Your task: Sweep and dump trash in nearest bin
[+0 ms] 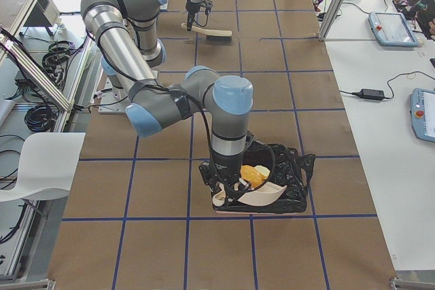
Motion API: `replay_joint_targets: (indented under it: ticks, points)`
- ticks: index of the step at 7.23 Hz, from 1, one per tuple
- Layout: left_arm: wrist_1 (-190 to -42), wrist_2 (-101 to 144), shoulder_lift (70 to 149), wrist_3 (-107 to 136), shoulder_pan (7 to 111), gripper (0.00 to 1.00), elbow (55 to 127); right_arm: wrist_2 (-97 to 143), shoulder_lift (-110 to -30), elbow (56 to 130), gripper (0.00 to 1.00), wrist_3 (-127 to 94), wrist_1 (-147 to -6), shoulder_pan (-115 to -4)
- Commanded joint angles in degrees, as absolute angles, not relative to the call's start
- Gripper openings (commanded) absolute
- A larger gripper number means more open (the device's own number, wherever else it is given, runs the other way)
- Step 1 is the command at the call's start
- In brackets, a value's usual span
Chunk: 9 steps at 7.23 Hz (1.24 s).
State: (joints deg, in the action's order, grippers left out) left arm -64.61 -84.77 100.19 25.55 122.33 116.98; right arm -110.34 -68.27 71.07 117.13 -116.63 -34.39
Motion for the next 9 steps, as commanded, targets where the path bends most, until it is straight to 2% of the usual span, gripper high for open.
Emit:
replay_joint_targets:
  ticks: [1, 2, 3, 5, 8, 9]
  points:
    - [-64.69, -84.73, 100.2, 25.58, 122.26, 0.91, 116.98, -112.24, -68.38, 70.93, 0.0, 119.78, -119.78, -35.77]
    - [-64.69, -84.64, 100.2, 25.58, 122.26, 0.92, 116.98, -111.98, -68.55, 70.75, 0.0, 119.79, -120.14, -35.95]
    - [-64.6, -84.55, 100.2, 25.49, 122.26, 0.97, 116.81, -110.49, -68.99, 69.62, 0.0, 119.19, -119.97, -36.64]
    - [-68.25, -85.16, 98.71, 24.35, 121.12, 1.0, 112.01, -102.69, -71.09, 69.34, 0.0, 118.05, -118.84, -37.96]
    - [-94.04, -84.81, 98.0, 15.23, 112.18, 1.0, 88.5, -95.47, -75.21, 69.78, 0.0, 100.78, -105.16, -44.01]
    - [-95.7, -84.9, 97.48, 11.81, 110.5, 1.0, 85.03, -95.36, -75.58, 69.96, 0.0, 97.59, -103.29, -47.43]
